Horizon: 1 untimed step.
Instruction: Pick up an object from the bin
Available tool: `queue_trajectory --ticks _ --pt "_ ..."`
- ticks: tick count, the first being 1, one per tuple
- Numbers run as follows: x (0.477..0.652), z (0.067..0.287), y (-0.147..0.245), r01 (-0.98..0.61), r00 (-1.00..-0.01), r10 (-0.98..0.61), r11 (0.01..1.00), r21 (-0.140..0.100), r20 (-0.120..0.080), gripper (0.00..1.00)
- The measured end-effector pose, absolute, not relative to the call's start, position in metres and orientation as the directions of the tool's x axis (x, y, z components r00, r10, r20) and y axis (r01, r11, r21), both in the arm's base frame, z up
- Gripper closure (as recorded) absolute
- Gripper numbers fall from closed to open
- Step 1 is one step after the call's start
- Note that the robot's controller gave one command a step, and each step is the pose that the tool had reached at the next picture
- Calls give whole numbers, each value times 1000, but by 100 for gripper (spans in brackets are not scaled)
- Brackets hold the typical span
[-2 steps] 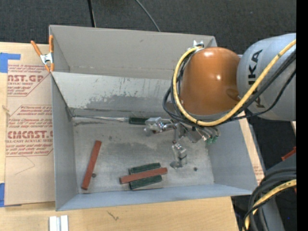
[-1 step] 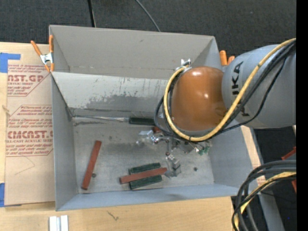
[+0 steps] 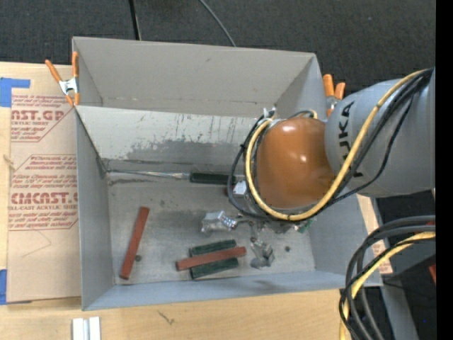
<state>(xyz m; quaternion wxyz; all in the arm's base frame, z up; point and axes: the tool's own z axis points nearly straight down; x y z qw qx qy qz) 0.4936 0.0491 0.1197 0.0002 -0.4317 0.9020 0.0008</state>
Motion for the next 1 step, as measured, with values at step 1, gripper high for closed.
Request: queue_trajectory --ticks 1 --pt "489 73 87 -811 -584 -811 585 -3 -10 100"
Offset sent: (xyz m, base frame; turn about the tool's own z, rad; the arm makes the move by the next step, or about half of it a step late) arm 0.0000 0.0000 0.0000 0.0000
